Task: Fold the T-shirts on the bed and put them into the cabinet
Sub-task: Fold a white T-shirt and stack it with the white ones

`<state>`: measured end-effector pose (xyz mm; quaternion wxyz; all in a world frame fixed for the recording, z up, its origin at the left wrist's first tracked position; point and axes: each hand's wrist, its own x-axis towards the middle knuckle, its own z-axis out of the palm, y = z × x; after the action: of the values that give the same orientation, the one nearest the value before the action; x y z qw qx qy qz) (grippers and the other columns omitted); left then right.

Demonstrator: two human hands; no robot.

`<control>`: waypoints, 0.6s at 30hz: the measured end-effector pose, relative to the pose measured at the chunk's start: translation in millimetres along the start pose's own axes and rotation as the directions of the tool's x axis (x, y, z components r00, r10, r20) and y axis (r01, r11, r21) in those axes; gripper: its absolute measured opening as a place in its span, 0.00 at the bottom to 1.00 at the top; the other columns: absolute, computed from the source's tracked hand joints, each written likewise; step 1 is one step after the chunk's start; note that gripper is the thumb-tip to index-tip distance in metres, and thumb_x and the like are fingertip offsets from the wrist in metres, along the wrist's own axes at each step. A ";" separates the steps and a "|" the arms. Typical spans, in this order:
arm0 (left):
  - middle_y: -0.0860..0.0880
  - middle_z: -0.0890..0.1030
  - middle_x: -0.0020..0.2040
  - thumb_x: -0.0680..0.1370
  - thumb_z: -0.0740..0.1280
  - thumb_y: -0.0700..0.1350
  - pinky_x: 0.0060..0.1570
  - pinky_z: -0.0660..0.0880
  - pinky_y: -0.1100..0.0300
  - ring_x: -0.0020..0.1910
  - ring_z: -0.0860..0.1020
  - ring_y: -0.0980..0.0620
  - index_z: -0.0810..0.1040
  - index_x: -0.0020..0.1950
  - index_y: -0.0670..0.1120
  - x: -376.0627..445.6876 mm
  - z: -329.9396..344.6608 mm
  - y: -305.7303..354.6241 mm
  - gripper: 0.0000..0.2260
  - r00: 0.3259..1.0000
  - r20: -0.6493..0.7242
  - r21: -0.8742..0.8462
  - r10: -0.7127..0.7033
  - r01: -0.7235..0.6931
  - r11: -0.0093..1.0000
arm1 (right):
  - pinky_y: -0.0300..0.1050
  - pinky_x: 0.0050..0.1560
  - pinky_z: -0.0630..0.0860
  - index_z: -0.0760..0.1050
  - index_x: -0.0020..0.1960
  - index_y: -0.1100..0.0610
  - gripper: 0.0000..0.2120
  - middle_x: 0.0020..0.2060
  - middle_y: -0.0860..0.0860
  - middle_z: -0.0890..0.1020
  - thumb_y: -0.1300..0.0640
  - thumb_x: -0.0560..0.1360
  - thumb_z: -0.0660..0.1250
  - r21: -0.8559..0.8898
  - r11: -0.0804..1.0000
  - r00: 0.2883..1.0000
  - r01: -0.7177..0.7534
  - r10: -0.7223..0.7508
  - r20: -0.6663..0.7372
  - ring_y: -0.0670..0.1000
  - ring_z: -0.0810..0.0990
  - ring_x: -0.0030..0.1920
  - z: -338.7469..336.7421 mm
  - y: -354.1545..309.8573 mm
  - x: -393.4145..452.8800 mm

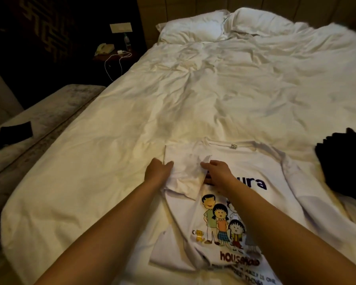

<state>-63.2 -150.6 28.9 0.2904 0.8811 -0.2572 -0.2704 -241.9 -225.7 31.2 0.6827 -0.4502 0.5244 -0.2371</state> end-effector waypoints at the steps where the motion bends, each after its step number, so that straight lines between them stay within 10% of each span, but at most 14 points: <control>1: 0.39 0.83 0.55 0.76 0.67 0.59 0.46 0.76 0.54 0.52 0.81 0.38 0.79 0.59 0.37 3.6 4.1 -9.0 0.26 0.999 0.035 0.025 -0.030 0.029 0.999 | 0.57 0.48 0.83 0.78 0.56 0.65 0.10 0.50 0.63 0.83 0.62 0.78 0.69 -0.047 0.999 1.000 0.013 -0.012 0.017 0.62 0.84 0.48 2.1 1.8 2.0; 6: 0.37 0.82 0.49 0.78 0.70 0.54 0.41 0.71 0.55 0.50 0.81 0.38 0.78 0.52 0.36 2.4 14.8 -12.6 0.20 0.999 0.037 -0.116 0.033 -0.029 0.993 | 0.54 0.51 0.79 0.78 0.59 0.62 0.13 0.51 0.59 0.82 0.63 0.77 0.62 -0.358 0.912 0.958 0.197 -0.257 -0.127 0.61 0.80 0.52 9.7 -4.7 2.6; 12: 0.45 0.75 0.63 0.79 0.68 0.51 0.60 0.69 0.52 0.63 0.72 0.44 0.71 0.65 0.45 -10.8 29.1 -10.6 0.18 0.863 -0.231 0.297 0.449 -0.377 0.878 | 0.44 0.39 0.69 0.73 0.61 0.60 0.12 0.55 0.57 0.78 0.60 0.80 0.57 -0.491 0.833 0.906 0.257 -0.385 -0.179 0.56 0.76 0.49 -2.5 13.7 8.3; 15: 0.44 0.61 0.79 0.83 0.62 0.50 0.74 0.55 0.51 0.79 0.56 0.42 0.67 0.76 0.48 -2.0 40.6 -11.1 0.21 0.785 0.071 0.449 0.616 -0.576 0.683 | 0.49 0.58 0.71 0.63 0.76 0.57 0.26 0.66 0.58 0.71 0.55 0.79 0.64 -0.743 0.543 0.769 0.391 -0.637 -0.061 0.58 0.71 0.64 -3.9 25.2 10.4; 18: 0.44 0.46 0.82 0.85 0.50 0.58 0.78 0.44 0.49 0.81 0.43 0.45 0.50 0.82 0.51 5.4 48.9 -18.5 0.27 0.809 0.322 0.508 0.491 -0.586 0.632 | 0.55 0.70 0.65 0.66 0.76 0.57 0.28 0.73 0.60 0.68 0.48 0.80 0.63 -0.850 0.278 0.743 0.447 -0.645 0.179 0.61 0.66 0.72 -3.4 43.4 12.1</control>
<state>-84.4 -159.1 -18.4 0.0516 0.7846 -0.6005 -0.1451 -247.4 -215.6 -12.5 0.1856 -0.8498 0.4463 -0.2103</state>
